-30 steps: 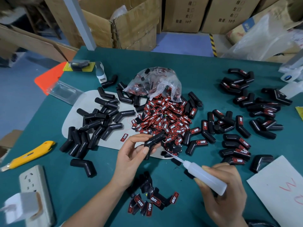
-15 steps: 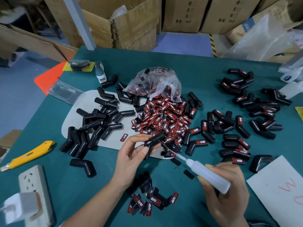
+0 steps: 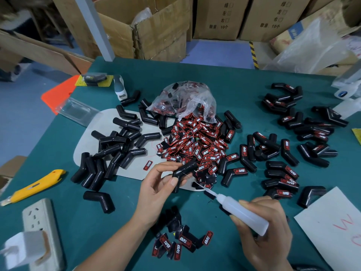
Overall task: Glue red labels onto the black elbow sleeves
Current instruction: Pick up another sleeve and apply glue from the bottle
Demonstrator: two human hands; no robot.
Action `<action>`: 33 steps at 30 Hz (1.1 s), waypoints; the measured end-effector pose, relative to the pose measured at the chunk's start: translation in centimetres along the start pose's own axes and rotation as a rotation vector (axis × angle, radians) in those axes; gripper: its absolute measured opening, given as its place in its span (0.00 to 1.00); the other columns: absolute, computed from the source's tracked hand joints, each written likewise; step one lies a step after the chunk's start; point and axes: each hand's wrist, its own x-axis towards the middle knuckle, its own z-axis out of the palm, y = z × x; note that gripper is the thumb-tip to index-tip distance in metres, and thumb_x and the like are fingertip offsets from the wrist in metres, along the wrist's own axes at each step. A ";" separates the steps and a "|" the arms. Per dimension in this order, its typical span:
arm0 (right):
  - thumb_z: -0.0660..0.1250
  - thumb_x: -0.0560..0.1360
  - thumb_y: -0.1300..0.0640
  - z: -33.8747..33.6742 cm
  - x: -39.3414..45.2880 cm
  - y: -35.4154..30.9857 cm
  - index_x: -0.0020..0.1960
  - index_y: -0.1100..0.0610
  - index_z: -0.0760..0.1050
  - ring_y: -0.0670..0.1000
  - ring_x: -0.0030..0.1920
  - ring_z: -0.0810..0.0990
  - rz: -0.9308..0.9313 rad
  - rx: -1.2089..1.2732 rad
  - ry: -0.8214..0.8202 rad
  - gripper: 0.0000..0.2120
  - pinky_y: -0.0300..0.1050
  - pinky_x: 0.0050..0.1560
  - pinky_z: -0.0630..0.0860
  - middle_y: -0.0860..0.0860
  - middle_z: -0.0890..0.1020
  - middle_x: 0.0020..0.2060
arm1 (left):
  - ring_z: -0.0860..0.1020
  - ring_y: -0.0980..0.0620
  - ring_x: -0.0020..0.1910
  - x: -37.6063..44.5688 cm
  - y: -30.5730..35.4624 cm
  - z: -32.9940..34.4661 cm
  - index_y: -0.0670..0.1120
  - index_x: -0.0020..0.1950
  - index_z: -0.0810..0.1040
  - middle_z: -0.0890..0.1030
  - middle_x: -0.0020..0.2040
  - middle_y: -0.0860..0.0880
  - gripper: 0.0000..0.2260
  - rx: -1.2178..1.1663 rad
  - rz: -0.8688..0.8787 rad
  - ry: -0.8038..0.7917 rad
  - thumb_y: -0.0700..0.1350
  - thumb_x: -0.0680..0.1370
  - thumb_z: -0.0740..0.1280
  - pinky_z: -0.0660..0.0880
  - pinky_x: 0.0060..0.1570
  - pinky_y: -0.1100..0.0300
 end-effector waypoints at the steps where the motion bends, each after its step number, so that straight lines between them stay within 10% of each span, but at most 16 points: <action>1: 0.68 0.83 0.48 0.0 0.0 0.0 0.58 0.55 0.76 0.46 0.46 0.78 0.001 0.003 -0.001 0.11 0.38 0.49 0.73 0.46 0.77 0.49 | 0.84 0.33 0.59 0.0 0.0 0.0 0.47 0.61 0.82 0.81 0.65 0.44 0.11 0.010 0.001 0.001 0.50 0.81 0.75 0.82 0.60 0.46; 33: 0.68 0.83 0.47 -0.6 0.3 0.3 0.55 0.60 0.75 0.48 0.46 0.78 0.026 -0.074 0.071 0.15 0.37 0.51 0.74 0.58 0.79 0.43 | 0.83 0.31 0.60 0.1 0.4 0.2 0.44 0.62 0.81 0.81 0.65 0.42 0.16 -0.061 -0.045 0.017 0.51 0.80 0.75 0.82 0.59 0.49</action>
